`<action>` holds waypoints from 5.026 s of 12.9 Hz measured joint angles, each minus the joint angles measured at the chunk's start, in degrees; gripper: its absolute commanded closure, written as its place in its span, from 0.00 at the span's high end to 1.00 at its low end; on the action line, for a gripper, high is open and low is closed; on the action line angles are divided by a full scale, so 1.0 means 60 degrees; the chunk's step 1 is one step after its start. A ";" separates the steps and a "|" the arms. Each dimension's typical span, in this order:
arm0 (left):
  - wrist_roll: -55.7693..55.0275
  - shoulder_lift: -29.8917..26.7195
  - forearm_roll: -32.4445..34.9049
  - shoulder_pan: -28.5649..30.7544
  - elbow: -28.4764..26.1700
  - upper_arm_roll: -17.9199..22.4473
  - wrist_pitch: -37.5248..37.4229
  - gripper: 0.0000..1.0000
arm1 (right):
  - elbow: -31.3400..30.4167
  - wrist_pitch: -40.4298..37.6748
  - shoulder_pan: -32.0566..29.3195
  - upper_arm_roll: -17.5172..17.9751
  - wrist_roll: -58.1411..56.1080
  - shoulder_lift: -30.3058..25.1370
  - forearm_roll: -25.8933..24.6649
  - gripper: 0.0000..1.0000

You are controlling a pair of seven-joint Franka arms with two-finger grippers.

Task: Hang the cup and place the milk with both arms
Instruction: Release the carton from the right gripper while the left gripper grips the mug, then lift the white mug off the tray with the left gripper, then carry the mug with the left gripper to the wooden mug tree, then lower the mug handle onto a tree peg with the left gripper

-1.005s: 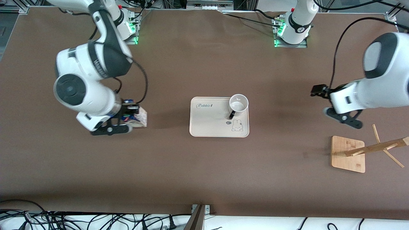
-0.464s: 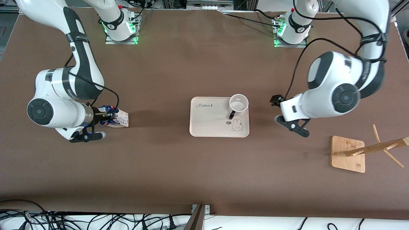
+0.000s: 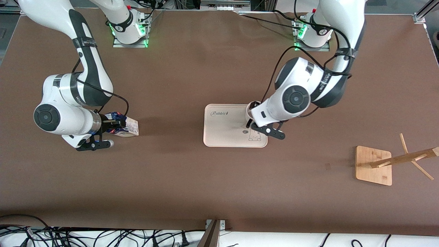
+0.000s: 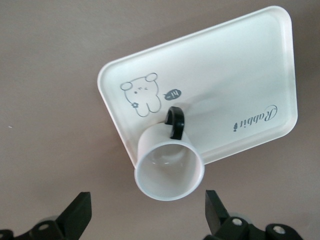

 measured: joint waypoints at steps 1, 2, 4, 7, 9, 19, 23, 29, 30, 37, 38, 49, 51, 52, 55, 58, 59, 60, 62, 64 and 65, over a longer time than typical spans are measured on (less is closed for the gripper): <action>-0.0121 0.0105 0.0000 -0.0134 -0.0014 0.0003 0.0000 1.00 | 0.0000 0.0017 0.0000 0.0001 0.0000 -0.0020 0.0000 1.00; -0.0291 0.0254 0.0000 -0.0254 -0.0035 0.0004 0.0011 1.00 | 0.0001 0.0022 0.0000 0.0002 0.0000 -0.0049 0.0000 1.00; -0.0850 0.0646 0.0068 -0.0633 -0.0140 0.0003 0.0298 1.00 | 0.0045 0.0044 0.0000 0.0003 0.0000 -0.0186 0.0000 1.00; -0.1445 0.1042 0.0257 -0.1113 -0.0601 0.0004 0.1157 1.00 | 0.0373 -0.0050 0.0001 0.0005 0.0000 -0.0694 0.0000 1.00; -0.1733 0.1081 0.0259 -0.1260 -0.0736 0.0006 0.1325 1.00 | 0.0839 -0.0503 0.0000 -0.0004 0.0000 -0.1183 -0.0001 1.00; -0.2544 0.1175 0.1084 -0.1707 -0.0930 0.0023 0.1338 0.17 | 0.1931 -0.2316 -0.0044 -0.0503 0.0339 -0.2778 -0.0949 1.00; -0.2548 0.1174 0.1357 -0.1707 -0.0930 0.0080 0.1380 0.00 | 0.1555 -0.2333 -0.0029 -0.0453 0.0360 -0.2961 -0.1035 1.00; -0.3028 0.1171 0.1362 -0.1711 -0.0800 0.0150 0.1404 0.00 | 0.0986 -0.2169 -0.1112 0.0654 0.0368 -0.3399 -0.1061 1.00; -0.3082 0.1161 0.1362 -0.1708 -0.0599 0.0153 0.1287 0.00 | 0.0981 -0.2165 -0.1601 0.1112 0.0368 -0.3400 -0.1063 1.00; -0.3190 -0.0540 0.2205 -0.1410 0.2726 0.1562 -0.1768 0.00 | 0.0962 -0.1916 -0.1985 0.1439 0.0368 -0.3401 -0.1063 1.00; -0.2750 -0.0801 0.2209 -0.1065 0.2796 0.1811 -0.1832 0.00 | 0.0960 -0.1910 -0.1987 0.1442 0.0368 -0.3401 -0.1063 1.00; -0.0519 -0.0654 -0.1615 0.4161 0.3283 0.2013 -0.1405 0.00 | 0.0930 -0.1708 -0.2008 0.1462 0.0368 -0.3401 -0.1063 1.00; -0.0499 -0.0434 -0.2340 0.4601 0.3284 0.2008 -0.1276 0.00 | 0.0930 -0.1707 -0.2011 0.1462 0.0368 -0.3401 -0.1063 1.00; -0.0494 -0.0334 -0.2628 0.4773 0.3284 0.2009 -0.1256 0.00 | 0.0929 -0.1707 -0.2015 0.1462 0.0368 -0.3401 -0.1063 1.00; -0.0488 -0.0172 -0.3045 0.5024 0.3285 0.2003 -0.1236 0.00 | 0.0929 -0.1706 -0.2026 0.1462 0.0368 -0.3401 -0.1063 1.00; -0.0489 -0.0168 -0.3109 0.5364 0.3296 0.2002 -0.1331 0.00 | 0.0929 -0.1697 -0.2029 0.1462 0.0368 -0.3401 -0.1063 1.00; -0.0489 -0.0168 -0.3114 0.5479 0.3300 0.2001 -0.1461 0.00 | 0.0929 -0.1695 -0.2032 0.1462 0.0368 -0.3401 -0.1063 1.00; -0.0489 -0.0168 -0.3116 0.5579 0.3305 0.1998 -0.1546 0.00 | 0.0929 -0.1694 -0.2033 0.1462 0.0368 -0.3401 -0.1063 1.00; -0.0489 -0.0168 -0.3118 0.5719 0.3314 0.1999 -0.1617 0.00 | 0.0928 -0.1694 -0.2036 0.1462 0.0368 -0.3401 -0.1063 1.00; -0.0489 -0.0168 -0.3118 0.5790 0.3315 0.1996 -0.1653 0.00 | 0.0928 -0.1691 -0.2045 0.1462 0.0368 -0.3401 -0.1063 1.00; -0.0439 -0.0168 -0.3118 0.5838 0.3315 0.1994 -0.1730 0.00 | 0.0928 -0.1691 -0.2048 0.1462 0.0368 -0.3401 -0.1063 1.00</action>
